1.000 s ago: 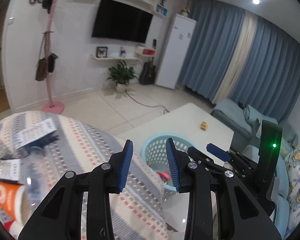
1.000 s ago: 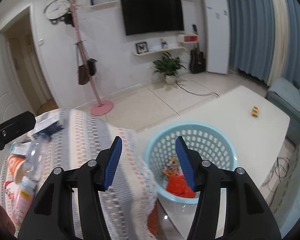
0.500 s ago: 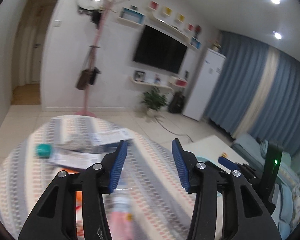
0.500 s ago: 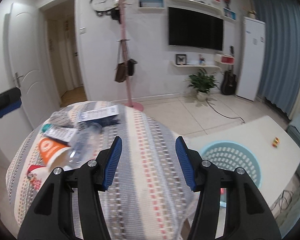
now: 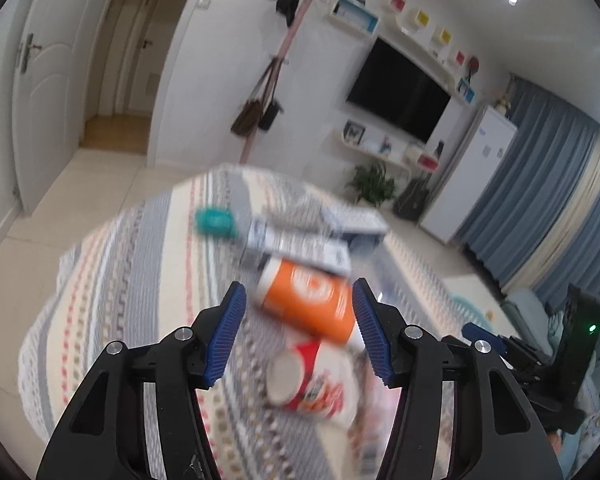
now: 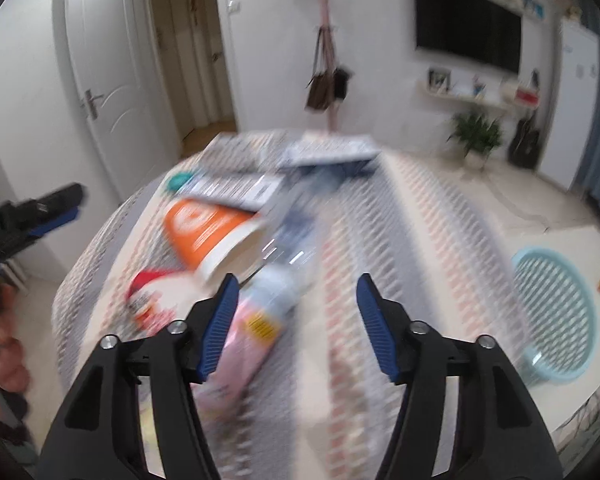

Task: Collect trash
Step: 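Return both tools to the table toward the pink bottle and panda cup, then grasp the pink drink bottle with the right tool while the left grasps the panda cup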

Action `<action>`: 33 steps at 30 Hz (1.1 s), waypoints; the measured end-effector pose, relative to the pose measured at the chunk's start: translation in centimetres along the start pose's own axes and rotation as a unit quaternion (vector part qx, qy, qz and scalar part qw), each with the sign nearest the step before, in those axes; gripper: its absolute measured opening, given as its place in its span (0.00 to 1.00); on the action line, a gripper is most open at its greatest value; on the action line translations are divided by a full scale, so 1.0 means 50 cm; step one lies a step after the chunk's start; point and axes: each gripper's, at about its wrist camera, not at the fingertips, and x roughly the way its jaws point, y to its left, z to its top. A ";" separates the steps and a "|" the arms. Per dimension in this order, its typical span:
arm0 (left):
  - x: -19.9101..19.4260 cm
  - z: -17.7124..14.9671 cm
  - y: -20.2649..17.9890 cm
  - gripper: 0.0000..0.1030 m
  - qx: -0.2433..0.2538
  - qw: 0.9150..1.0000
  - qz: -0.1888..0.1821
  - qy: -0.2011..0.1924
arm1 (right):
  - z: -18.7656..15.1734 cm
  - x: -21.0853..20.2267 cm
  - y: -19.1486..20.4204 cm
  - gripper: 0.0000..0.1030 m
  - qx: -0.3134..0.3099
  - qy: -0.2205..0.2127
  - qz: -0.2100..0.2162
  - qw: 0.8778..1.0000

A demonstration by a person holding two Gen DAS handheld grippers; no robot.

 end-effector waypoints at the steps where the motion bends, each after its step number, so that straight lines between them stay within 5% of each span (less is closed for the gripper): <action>1: 0.012 -0.016 0.003 0.55 0.002 1.000 0.002 0.013 | -0.017 0.009 0.019 0.61 0.006 0.016 0.006 1.000; 11: 0.086 -0.081 0.037 0.55 -0.003 0.997 -0.015 0.079 | -0.070 0.068 0.075 0.70 0.065 0.107 0.002 0.992; 16: 0.124 -0.097 0.032 0.60 0.003 0.994 -0.017 0.105 | -0.070 0.074 0.075 0.65 0.058 0.109 -0.005 0.992; 18: 0.138 -0.103 0.029 0.62 0.004 0.993 -0.017 0.116 | -0.069 0.073 0.069 0.51 0.050 0.114 -0.009 0.992; 27: 0.172 -0.123 0.005 0.64 0.012 0.990 -0.005 0.141 | -0.070 0.063 0.017 0.49 0.005 0.113 -0.044 0.993; 33: 0.164 -0.136 -0.035 0.51 0.024 0.991 0.019 0.133 | -0.082 0.050 0.021 0.47 -0.029 0.101 -0.041 0.994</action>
